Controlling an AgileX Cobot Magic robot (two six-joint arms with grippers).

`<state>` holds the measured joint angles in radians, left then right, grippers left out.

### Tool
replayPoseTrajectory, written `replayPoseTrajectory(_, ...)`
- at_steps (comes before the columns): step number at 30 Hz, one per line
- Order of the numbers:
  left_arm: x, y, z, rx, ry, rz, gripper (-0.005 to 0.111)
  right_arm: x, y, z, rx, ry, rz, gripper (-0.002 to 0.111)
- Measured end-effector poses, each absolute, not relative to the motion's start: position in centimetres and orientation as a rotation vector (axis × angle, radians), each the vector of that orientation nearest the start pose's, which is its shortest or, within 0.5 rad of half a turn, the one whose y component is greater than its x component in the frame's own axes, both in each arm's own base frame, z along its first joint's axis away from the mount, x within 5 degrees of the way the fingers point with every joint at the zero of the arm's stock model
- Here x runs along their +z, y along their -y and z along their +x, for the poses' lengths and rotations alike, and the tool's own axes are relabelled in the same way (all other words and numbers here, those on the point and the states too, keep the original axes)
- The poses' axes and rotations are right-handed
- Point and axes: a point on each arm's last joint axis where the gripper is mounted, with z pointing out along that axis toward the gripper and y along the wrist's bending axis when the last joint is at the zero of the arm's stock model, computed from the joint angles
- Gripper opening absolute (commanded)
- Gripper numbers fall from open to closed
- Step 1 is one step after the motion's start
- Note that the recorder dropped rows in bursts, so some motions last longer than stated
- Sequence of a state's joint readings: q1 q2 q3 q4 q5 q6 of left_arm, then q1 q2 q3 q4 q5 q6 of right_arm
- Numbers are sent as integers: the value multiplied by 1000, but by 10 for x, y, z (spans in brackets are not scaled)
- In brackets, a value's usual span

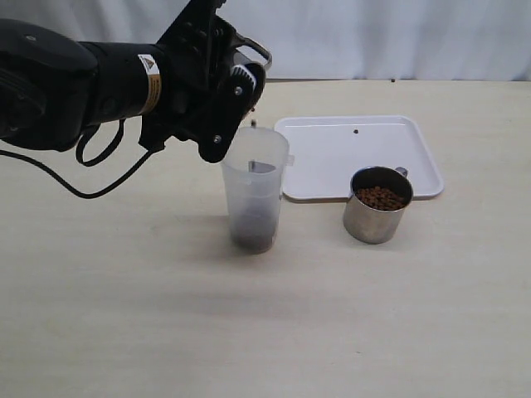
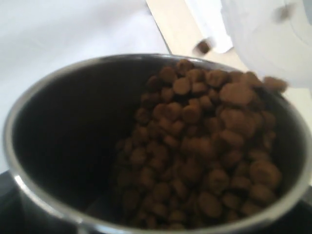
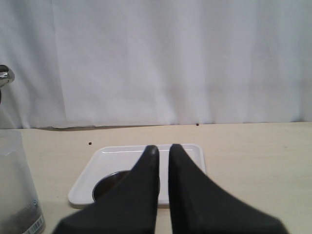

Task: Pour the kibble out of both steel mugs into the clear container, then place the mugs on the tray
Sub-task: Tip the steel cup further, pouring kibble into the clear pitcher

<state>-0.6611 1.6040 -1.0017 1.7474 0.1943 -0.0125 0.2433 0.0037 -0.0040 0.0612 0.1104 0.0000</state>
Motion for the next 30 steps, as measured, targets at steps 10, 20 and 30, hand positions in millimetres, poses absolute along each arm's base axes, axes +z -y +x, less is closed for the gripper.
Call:
replayPoseTrajectory(10,258,205,292,854,-886,1968,0,204,-14,55,242,-1592,-151,5)
replayPoseTrajectory(20,258,205,292,846,-889,1965,0,204,-14,55,242,-1592,-151,5)
replayPoseTrajectory(30,259,205,292,846,-889,1963,0,204,-14,55,242,-1592,-151,5)
